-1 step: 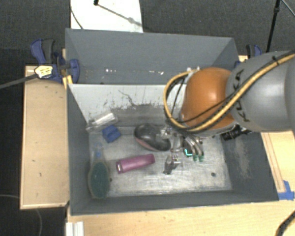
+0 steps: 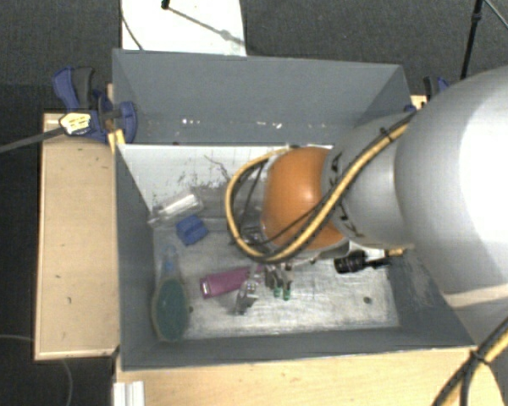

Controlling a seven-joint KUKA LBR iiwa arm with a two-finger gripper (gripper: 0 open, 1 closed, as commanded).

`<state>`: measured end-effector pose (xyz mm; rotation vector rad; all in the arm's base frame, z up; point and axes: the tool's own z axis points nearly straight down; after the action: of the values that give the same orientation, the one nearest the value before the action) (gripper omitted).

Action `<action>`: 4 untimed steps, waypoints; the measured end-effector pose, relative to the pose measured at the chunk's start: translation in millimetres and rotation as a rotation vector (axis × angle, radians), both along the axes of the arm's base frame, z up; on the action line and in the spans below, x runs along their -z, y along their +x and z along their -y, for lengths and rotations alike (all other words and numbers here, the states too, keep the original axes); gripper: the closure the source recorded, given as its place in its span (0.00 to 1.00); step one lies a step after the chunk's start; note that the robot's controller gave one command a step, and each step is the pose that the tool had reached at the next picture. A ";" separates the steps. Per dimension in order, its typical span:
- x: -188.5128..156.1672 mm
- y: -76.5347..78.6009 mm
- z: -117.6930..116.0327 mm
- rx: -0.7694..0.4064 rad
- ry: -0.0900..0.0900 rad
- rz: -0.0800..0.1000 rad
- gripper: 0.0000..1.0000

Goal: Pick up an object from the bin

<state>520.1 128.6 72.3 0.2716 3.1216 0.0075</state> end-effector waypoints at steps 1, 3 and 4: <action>-28.8 -8.4 -3.0 0.119 -0.001 -0.003 0.00; 1.4 -17.3 -4.6 0.383 0.000 -0.003 0.00; -0.1 -15.8 -4.9 0.383 0.001 -0.002 0.00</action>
Offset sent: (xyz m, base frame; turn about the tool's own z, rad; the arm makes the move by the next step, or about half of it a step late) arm -0.0093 0.0026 0.0277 0.1199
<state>504.3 133.5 72.4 0.8611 3.0145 0.0055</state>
